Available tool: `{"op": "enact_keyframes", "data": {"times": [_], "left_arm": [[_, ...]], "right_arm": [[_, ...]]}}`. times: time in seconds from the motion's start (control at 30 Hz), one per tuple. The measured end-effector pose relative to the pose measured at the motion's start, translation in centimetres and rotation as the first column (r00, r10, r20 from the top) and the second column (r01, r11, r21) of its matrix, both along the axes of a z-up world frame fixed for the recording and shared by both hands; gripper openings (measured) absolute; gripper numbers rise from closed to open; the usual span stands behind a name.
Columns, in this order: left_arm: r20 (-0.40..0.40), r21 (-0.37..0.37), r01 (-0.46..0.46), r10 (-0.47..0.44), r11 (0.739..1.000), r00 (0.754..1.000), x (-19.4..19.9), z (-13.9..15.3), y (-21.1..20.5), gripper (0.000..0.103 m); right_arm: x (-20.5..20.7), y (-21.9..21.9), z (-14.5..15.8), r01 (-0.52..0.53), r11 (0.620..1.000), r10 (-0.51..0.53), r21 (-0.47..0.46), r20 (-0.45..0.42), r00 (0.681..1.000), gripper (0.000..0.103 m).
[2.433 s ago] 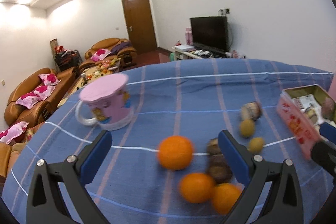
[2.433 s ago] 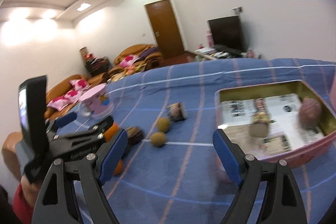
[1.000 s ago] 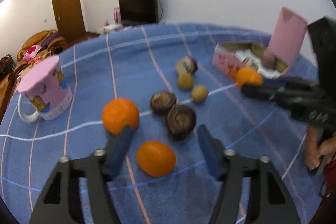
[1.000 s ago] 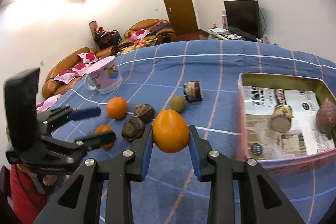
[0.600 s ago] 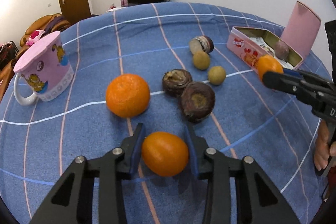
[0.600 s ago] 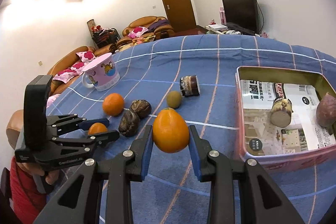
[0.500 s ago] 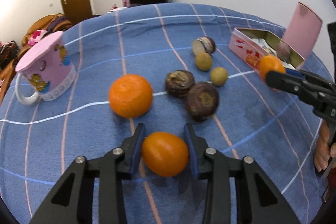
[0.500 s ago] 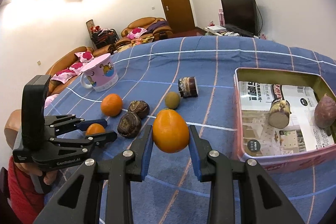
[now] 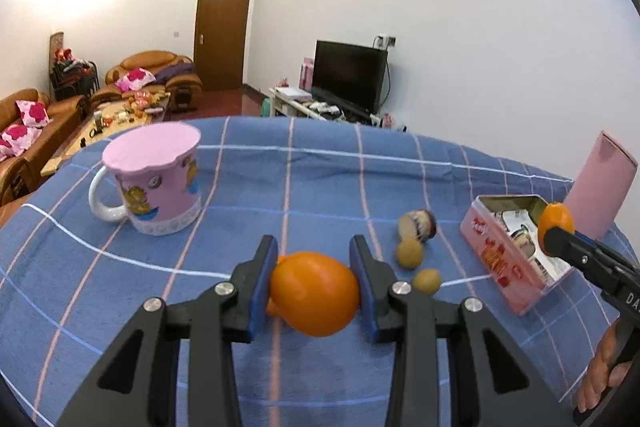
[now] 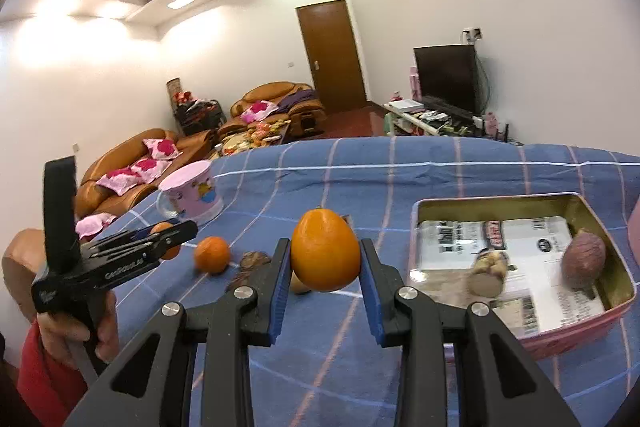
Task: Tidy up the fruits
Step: 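Carry both oranges into the pink tin box and open both tools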
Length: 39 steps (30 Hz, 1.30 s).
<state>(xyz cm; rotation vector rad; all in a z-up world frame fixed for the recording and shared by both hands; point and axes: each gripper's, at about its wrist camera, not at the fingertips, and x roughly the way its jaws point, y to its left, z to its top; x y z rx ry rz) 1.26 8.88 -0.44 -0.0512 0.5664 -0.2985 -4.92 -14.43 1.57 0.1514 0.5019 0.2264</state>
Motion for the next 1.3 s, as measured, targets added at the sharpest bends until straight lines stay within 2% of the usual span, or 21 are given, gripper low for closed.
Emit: {"op": "enact_keyframes", "data": {"times": [0.13, 0.3, 0.47, 0.7, 1.03, 1.13, 1.3], "left_arm": [[0.047, 0.024, 0.002, -0.003, 1.000, 0.999, -0.7, 0.5, -2.9, 0.039], [0.036, -0.013, 0.027, -0.027, 1.000, 0.999, -0.8, 0.8, -6.0, 0.039], [0.043, 0.028, 0.063, -0.064, 0.998, 0.997, -0.9, 0.7, -10.6, 0.039], [0.044, 0.028, 0.108, -0.109, 0.994, 0.993, -1.1, 1.2, -15.5, 0.039], [0.013, 0.100, 0.122, -0.124, 0.988, 0.992, -0.9, 0.4, -22.7, 0.039], [0.005, 0.132, 0.121, -0.123, 0.984, 0.992, -1.0, 0.2, -24.3, 0.039], [-0.012, 0.200, 0.095, -0.094, 0.975, 0.995, -1.1, -0.6, -26.0, 0.039]], "right_arm": [[0.0, -2.2, 0.2, 0.049, 0.999, -0.049, -0.013, 0.015, 0.999, 0.035], [0.0, -5.8, 0.6, 0.124, 0.992, -0.124, -0.020, 0.030, 0.992, 0.035], [-0.1, -9.7, 0.7, 0.200, 0.979, -0.199, -0.026, 0.039, 0.979, 0.035], [0.0, -13.2, 0.7, 0.270, 0.961, -0.267, -0.065, 0.043, 0.963, 0.035], [1.0, -17.2, 0.3, 0.350, 0.932, -0.349, -0.095, 0.035, 0.937, 0.035], [1.9, -18.1, -0.1, 0.347, 0.935, -0.347, -0.081, 0.005, 0.938, 0.035], [3.3, -17.6, -1.0, 0.323, 0.937, -0.328, -0.134, -0.023, 0.944, 0.035]]}}
